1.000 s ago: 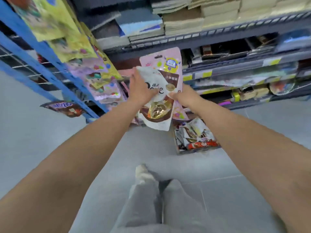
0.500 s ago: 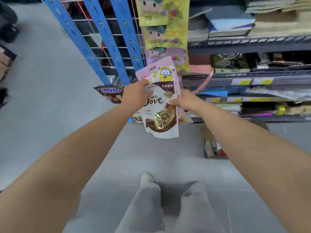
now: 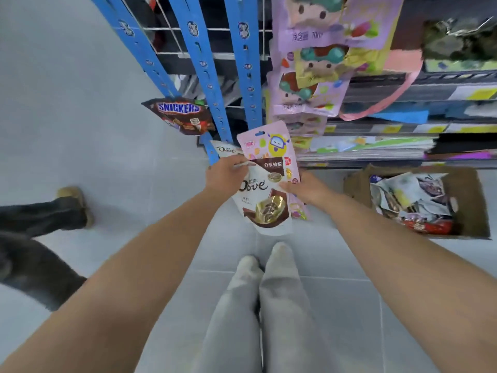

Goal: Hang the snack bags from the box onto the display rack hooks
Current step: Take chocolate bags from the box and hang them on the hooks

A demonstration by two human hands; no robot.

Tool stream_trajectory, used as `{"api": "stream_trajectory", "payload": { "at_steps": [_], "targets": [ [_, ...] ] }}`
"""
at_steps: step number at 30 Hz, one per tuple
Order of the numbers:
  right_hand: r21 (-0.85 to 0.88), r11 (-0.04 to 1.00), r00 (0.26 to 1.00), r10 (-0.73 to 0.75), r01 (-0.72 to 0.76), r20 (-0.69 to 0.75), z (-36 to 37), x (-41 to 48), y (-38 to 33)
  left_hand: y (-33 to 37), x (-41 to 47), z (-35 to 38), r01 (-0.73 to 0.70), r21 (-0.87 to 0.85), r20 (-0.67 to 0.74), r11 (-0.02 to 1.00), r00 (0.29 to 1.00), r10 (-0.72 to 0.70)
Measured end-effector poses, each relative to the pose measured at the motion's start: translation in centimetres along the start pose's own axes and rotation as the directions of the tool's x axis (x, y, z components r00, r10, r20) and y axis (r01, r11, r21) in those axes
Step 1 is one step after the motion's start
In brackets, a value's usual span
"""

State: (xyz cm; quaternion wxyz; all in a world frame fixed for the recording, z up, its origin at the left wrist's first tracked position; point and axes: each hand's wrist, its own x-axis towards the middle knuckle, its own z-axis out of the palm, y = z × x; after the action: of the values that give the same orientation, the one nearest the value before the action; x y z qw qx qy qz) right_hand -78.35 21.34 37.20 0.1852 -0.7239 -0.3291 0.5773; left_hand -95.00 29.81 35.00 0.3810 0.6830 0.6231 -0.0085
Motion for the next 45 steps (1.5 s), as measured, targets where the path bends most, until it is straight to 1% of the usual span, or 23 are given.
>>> {"api": "stream_trajectory", "payload": {
  "at_steps": [3, 5, 7, 9, 11, 15, 18, 21, 23, 25, 28, 29, 31, 36, 38, 42, 45],
  "targets": [
    [0.002, 0.998, 0.998, 0.062, -0.062, 0.026, 1.3, 4.2, 2.0, -2.5, 3.0, 3.0, 0.043, 0.024, -0.015, 0.999, 0.999, -0.043],
    [0.003, 0.998, 0.998, 0.062, -0.062, 0.033, 2.4, 7.4, 3.3, -4.2, 5.4, 4.4, 0.044, 0.087, -0.042, 0.995, 0.998, -0.04],
    [0.001, 0.997, 0.997, 0.077, -0.078, 0.018, 3.3, 10.0, 4.2, -5.9, 7.4, 5.0, 0.036, 0.144, -0.103, 0.989, 0.994, -0.021],
    [0.029, 0.994, 0.994, 0.105, -0.104, -0.03, 4.3, 12.7, 5.1, -7.9, 9.6, 5.5, 0.04, 0.172, -0.159, 0.984, 0.987, -0.012],
    [0.045, 0.993, 0.989, 0.112, -0.109, -0.094, 5.4, 15.3, 5.8, -9.9, 12.4, 5.8, 0.04, 0.164, -0.206, 0.986, 0.979, -0.005],
    [0.078, 0.991, 0.963, 0.121, -0.105, -0.242, 7.9, 19.1, 7.7, -12.3, 17.6, 5.8, 0.057, 0.11, -0.275, 0.992, 0.961, -0.024],
    [0.158, 0.981, 0.928, 0.156, -0.108, -0.338, 9.8, 22.2, 11.0, -14.2, 21.7, 7.1, 0.061, 0.036, -0.291, 0.997, 0.955, -0.048],
    [0.17, 0.979, 0.936, 0.16, -0.11, -0.315, 11.0, 24.3, 12.8, -15.1, 25.7, 9.0, 0.041, 0.033, -0.296, 0.999, 0.955, -0.03],
    [0.139, 0.987, 0.938, 0.118, -0.076, -0.325, 11.4, 26.2, 14.4, -15.2, 27.5, 10.1, 0.057, 0.02, -0.326, 0.998, 0.944, -0.047],
    [0.11, 0.993, 0.935, 0.084, -0.049, -0.345, 11.5, 27.9, 15.4, -15.0, 29.0, 11.2, 0.068, -0.076, -0.382, 0.995, 0.92, -0.092],
    [0.078, 0.997, 0.939, 0.043, -0.017, -0.341, 11.0, 29.6, 16.1, -14.4, 30.5, 11.9, 0.021, -0.278, -0.462, 0.96, 0.874, -0.153],
    [0.064, 0.998, 0.943, 0.028, -0.007, -0.333, 10.8, 30.0, 16.1, -14.1, 30.8, 11.9, 0.014, -0.308, -0.477, 0.951, 0.863, -0.167],
    [0.049, 0.999, 0.94, -0.004, 0.022, -0.341, 10.7, 30.6, 15.8, -13.5, 31.3, 11.8, 0.005, -0.325, -0.504, 0.946, 0.845, -0.178],
    [0.038, 0.998, 0.941, -0.029, 0.044, -0.337, 10.3, 32.5, 15.4, -12.9, 32.7, 11.8, -0.074, -0.36, -0.546, 0.93, 0.825, -0.146],
    [0.045, 0.997, 0.945, -0.038, 0.056, -0.325, 10.1, 33.0, 15.1, -12.6, 33.2, 11.8, -0.083, -0.365, -0.552, 0.927, 0.821, -0.144],
    [-0.012, 0.998, 0.948, -0.056, 0.055, -0.314, 9.7, 34.4, 15.0, -12.2, 33.6, 12.0, -0.114, -0.433, -0.548, 0.894, 0.821, -0.161],
    [-0.046, 0.997, 0.953, -0.066, 0.055, -0.295, 9.6, 35.2, 14.9, -12.2, 33.6, 12.1, -0.112, -0.378, -0.552, 0.919, 0.824, -0.127]
  ]
}}
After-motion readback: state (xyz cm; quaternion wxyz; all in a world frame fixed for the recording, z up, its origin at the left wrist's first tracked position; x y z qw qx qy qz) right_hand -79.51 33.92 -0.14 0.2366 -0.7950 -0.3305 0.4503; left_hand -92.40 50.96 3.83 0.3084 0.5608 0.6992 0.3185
